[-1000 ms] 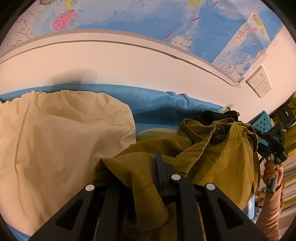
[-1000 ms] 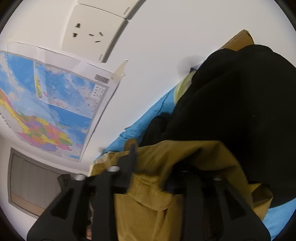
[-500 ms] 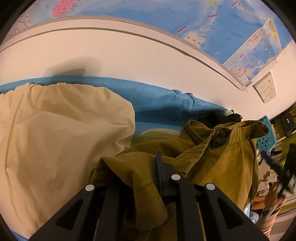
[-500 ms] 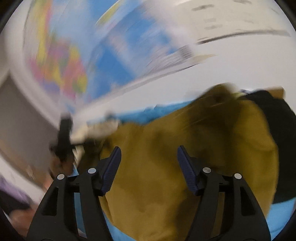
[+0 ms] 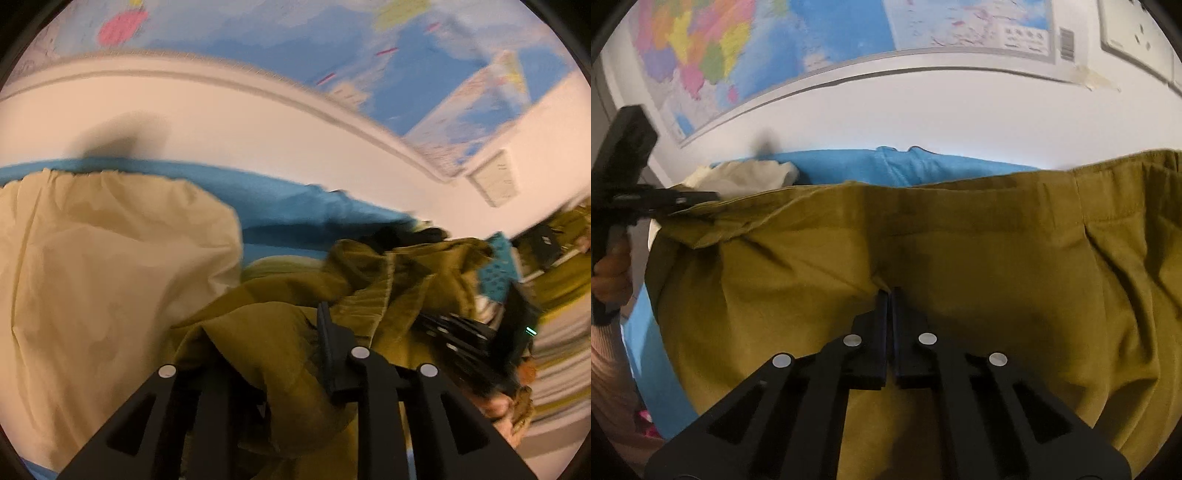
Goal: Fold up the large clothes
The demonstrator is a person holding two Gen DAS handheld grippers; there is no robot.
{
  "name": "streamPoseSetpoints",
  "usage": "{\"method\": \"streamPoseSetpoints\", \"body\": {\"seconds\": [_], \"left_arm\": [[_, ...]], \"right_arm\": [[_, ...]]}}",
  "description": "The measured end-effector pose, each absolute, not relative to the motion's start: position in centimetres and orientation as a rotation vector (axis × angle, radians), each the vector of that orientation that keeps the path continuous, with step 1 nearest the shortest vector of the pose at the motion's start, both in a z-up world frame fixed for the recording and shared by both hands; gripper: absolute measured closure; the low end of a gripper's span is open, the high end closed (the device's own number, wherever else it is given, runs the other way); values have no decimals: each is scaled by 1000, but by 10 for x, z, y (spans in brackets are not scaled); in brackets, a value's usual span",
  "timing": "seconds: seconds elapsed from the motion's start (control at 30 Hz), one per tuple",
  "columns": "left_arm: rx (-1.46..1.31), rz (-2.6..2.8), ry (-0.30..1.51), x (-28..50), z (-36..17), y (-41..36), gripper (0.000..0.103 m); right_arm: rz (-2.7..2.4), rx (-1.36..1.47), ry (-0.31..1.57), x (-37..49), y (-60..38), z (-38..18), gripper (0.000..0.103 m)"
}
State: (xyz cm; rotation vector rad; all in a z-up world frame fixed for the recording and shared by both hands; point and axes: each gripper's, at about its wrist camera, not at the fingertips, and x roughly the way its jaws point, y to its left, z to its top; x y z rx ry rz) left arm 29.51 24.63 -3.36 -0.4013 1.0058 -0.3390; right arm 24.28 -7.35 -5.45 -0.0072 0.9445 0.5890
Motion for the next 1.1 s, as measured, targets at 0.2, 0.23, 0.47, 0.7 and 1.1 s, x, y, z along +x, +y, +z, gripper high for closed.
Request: {"method": "streamPoseSetpoints", "body": {"seconds": [0.2, 0.23, 0.47, 0.7, 1.1], "left_arm": [[-457, -397, 772, 264, 7, 260, 12], [-453, -409, 738, 260, 14, 262, 12], [-95, -342, 866, 260, -17, 207, 20], [145, -199, 911, 259, -71, 181, 30], [-126, -162, 700, 138, -52, 276, 9]], "right_arm": [[579, 40, 911, 254, -82, -51, 101], [575, 51, 912, 255, -84, -48, 101], [556, 46, 929, 260, -79, -57, 101], [617, 170, 937, 252, -104, -49, 67], [377, 334, 754, 131, -291, -39, 8]]}}
